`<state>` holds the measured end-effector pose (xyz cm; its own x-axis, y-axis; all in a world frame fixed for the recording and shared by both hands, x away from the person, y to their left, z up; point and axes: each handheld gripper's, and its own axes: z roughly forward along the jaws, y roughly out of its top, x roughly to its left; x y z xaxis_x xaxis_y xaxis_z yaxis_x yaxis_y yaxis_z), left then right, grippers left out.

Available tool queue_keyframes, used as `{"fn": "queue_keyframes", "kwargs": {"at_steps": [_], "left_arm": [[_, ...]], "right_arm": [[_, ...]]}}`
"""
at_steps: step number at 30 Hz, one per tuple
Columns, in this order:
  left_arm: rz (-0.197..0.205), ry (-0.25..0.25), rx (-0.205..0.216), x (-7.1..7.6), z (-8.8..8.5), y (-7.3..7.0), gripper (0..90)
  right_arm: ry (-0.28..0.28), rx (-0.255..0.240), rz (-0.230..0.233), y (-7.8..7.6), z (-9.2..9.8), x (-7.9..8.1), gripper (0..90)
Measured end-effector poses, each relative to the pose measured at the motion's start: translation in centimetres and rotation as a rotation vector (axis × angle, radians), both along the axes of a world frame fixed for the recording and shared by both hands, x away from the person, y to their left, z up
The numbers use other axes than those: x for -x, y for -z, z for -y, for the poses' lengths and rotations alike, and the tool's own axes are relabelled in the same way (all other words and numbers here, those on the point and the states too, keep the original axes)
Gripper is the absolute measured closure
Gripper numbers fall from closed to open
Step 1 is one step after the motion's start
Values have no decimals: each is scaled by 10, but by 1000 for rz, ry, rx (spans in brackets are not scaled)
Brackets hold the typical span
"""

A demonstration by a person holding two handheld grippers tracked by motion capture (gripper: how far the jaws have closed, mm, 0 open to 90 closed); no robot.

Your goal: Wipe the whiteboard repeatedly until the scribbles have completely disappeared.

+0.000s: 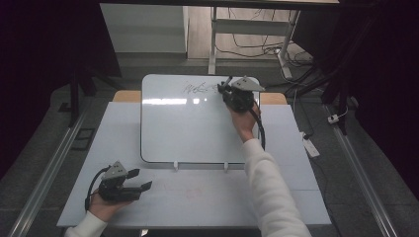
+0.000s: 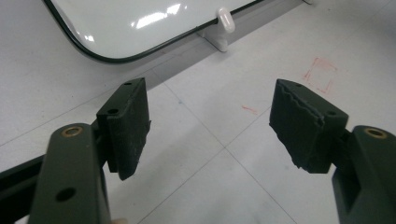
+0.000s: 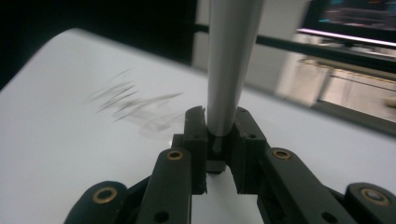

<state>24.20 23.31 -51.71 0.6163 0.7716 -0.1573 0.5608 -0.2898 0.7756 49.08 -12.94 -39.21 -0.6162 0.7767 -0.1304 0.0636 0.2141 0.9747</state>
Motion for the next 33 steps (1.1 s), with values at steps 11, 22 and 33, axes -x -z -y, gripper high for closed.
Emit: {"fn": "queue_keyframes", "kwargs": {"at_steps": [11,22,33], "left_arm": [[1,1,0,0,-1,0,293],[2,1,-2,0,0,0,293],[-3,2,-4,-1,1,1,293]], "right_arm": [[13,-41,-2,-3,-1,-6,777],[-2,-33,-5,-4,-7,-7,778],[-93,56,-18,1,-24,3,778]]}}
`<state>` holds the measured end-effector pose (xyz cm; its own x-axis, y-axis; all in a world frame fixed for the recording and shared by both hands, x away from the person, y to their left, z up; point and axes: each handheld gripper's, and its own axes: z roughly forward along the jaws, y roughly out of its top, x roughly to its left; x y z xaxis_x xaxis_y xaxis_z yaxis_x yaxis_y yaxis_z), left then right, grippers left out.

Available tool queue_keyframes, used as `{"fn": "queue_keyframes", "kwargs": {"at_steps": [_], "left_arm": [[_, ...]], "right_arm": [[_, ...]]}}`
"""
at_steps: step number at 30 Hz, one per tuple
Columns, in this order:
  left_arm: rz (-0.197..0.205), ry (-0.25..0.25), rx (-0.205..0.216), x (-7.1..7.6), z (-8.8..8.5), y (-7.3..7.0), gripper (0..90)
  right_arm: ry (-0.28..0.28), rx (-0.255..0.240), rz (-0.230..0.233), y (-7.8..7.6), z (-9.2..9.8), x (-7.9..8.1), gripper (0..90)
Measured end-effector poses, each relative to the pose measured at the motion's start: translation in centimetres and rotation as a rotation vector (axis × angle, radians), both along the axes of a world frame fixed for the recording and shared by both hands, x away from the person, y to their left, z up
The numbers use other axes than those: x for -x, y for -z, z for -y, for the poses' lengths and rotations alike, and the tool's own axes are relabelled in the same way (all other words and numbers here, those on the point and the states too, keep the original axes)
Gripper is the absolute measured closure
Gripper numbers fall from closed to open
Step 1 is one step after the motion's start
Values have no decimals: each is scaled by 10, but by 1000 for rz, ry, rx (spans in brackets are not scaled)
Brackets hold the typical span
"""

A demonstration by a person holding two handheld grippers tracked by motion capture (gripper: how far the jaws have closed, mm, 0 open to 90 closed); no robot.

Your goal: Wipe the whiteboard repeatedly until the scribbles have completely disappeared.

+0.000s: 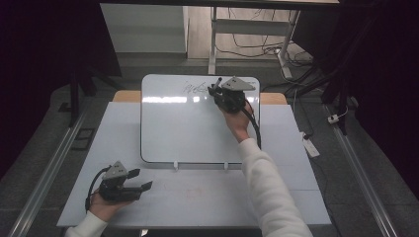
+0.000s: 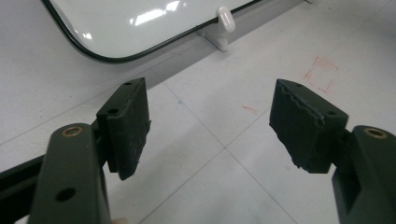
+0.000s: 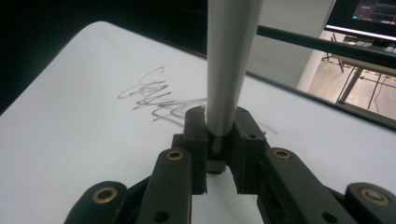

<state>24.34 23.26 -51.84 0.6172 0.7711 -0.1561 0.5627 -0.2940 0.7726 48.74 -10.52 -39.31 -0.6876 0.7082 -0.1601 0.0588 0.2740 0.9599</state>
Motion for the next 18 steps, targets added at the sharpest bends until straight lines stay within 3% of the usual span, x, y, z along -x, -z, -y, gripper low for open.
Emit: {"fn": "queue_keyframes", "kwargs": {"at_steps": [4,7,10,14,16,18], "left_arm": [[2,-3,6,1,-1,-1,293],[0,-3,9,0,-2,0,293],[1,0,8,0,-1,0,293],[1,2,6,0,-1,0,293],[2,-1,8,0,-1,-1,293],[4,-2,9,0,-2,-1,293]], "right_arm": [[80,-54,5,-9,12,-12,778],[93,-79,-4,-12,16,-15,778],[50,-72,-17,-8,9,-11,778],[4,-7,-2,-4,-3,-6,778],[46,-18,14,-8,0,-10,778],[91,-63,11,-14,6,-18,778]]}}
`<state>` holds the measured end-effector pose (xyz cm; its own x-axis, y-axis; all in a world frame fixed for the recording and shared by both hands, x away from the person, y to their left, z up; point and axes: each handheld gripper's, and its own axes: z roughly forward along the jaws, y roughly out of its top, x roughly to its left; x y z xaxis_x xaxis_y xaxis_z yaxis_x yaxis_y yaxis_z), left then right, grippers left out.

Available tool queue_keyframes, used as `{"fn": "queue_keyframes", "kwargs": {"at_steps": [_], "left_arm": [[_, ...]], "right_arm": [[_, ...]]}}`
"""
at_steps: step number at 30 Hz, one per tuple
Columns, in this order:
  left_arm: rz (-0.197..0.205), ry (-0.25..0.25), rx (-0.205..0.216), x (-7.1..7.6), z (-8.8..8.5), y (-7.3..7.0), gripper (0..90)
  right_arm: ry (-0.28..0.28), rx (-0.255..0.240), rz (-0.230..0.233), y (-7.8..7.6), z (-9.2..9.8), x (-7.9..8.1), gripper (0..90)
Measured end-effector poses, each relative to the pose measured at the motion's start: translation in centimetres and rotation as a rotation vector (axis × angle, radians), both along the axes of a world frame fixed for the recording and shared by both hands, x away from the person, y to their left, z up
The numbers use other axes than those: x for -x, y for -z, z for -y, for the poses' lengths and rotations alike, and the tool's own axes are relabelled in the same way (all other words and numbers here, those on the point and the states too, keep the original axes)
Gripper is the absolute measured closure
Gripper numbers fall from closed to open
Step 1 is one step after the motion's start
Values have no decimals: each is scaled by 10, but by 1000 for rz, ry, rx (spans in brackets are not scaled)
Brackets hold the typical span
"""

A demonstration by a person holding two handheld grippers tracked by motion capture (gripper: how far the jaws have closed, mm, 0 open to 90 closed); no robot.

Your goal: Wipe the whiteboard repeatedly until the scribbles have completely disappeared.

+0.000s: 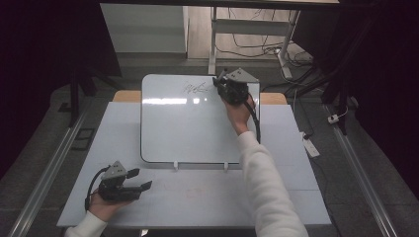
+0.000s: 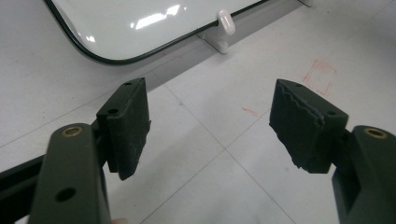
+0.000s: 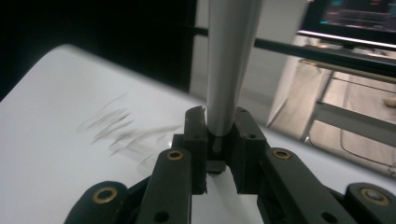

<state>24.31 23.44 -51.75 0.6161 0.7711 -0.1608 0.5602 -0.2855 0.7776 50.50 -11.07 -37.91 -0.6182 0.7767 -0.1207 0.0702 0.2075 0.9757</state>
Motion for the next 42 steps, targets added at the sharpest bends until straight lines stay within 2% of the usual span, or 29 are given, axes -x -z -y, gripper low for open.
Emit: {"fn": "queue_keyframes", "kwargs": {"at_steps": [2,3,8,10,11,14,16,20,22,24,26,27,30,32,35,37,40,42], "left_arm": [[0,1,3,0,0,0,293],[-1,1,4,0,-1,0,293],[-3,8,0,-2,0,1,293],[-2,8,-2,-1,1,1,293],[-1,8,-1,-1,1,0,293],[1,4,4,0,0,0,293],[0,4,5,-1,0,0,293],[1,9,2,-1,1,0,293],[4,11,-1,-1,1,0,292],[7,8,1,0,1,-1,292],[9,6,5,1,0,-2,293],[9,6,7,1,0,-2,293],[3,9,8,-1,0,-1,293],[4,12,4,-1,0,-1,293],[10,11,4,1,0,-1,292],[11,10,9,1,0,-2,293],[3,11,9,-1,0,-1,292],[5,14,2,-1,1,-1,292]], "right_arm": [[9,-20,-10,-2,2,-3,777],[1,-10,-10,-1,0,-2,777],[-103,51,-22,13,-15,13,778],[-93,66,-10,11,-15,13,778],[-68,66,0,8,-13,10,778],[2,26,5,0,-4,3,778],[-14,18,-10,2,-5,4,778],[-116,84,-11,18,-23,20,778],[-104,87,0,18,-24,20,778],[-47,64,11,13,-17,15,778],[-14,38,3,9,-11,11,778],[-14,32,0,9,-11,11,778],[-73,66,-7,16,-20,20,778],[-80,94,8,18,-22,22,778],[-11,54,12,11,-12,15,778],[-4,22,-7,10,-7,13,778],[-58,64,-5,18,-16,22,778],[-65,83,6,20,-19,23,778]]}}
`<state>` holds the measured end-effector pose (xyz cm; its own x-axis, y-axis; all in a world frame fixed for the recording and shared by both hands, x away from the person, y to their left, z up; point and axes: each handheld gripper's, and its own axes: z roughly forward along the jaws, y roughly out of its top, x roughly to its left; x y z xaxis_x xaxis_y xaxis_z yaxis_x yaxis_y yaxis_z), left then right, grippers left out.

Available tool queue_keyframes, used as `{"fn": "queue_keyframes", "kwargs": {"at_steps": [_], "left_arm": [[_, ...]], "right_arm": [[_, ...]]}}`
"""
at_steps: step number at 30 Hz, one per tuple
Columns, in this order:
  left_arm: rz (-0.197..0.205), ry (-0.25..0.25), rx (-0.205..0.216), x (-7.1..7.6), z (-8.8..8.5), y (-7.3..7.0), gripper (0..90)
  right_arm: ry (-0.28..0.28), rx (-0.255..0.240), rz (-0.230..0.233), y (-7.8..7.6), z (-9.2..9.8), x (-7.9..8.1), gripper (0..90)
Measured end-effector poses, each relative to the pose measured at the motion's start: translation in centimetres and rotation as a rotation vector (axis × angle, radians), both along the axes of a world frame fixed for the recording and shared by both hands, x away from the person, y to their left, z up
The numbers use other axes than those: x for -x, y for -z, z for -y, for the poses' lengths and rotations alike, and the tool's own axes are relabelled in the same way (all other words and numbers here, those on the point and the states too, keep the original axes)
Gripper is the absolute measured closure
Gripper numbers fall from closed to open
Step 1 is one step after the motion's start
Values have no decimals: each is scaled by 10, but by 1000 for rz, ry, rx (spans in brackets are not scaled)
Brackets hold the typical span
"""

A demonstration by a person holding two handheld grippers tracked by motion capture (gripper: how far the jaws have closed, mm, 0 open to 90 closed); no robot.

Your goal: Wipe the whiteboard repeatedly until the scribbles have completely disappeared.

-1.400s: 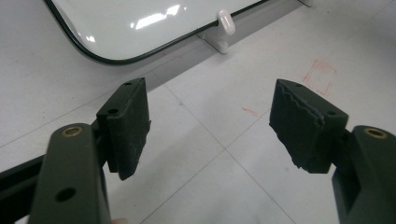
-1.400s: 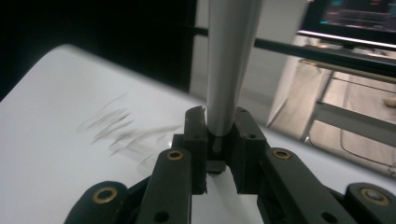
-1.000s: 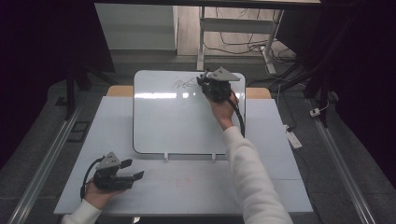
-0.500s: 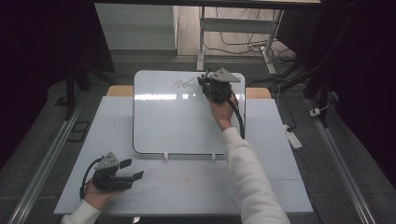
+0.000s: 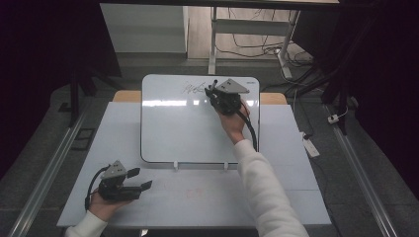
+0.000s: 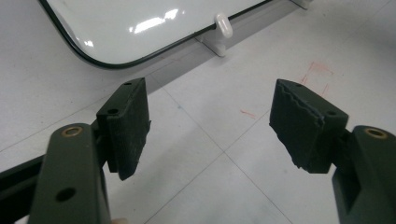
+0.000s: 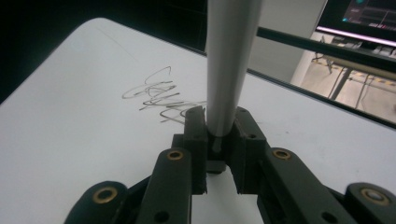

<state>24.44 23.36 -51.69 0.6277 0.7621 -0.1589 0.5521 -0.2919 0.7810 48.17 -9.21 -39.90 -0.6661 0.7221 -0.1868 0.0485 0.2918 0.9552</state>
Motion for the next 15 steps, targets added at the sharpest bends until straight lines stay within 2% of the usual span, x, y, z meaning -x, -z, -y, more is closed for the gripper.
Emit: {"fn": "queue_keyframes", "kwargs": {"at_steps": [1,4,6,7,11,12,13,15], "left_arm": [[3,1,-2,1,0,0,292],[5,-1,5,2,0,-1,292],[4,-4,7,1,-1,-1,292],[2,-4,6,1,-1,-1,293],[-2,-3,3,0,0,0,292],[0,-2,4,0,-1,0,292],[1,-3,4,1,0,0,292],[2,-6,5,1,-1,-1,293]], "right_arm": [[11,-16,1,-2,3,-3,778],[92,-74,7,-14,14,-15,778],[102,-101,-3,-18,15,-19,778],[88,-86,1,-17,12,-19,777],[-38,-23,-20,-6,-10,-10,778],[-49,0,-10,-5,-14,-8,778],[-46,13,-3,-6,-15,-9,778],[8,-15,9,-13,-10,-14,778]]}}
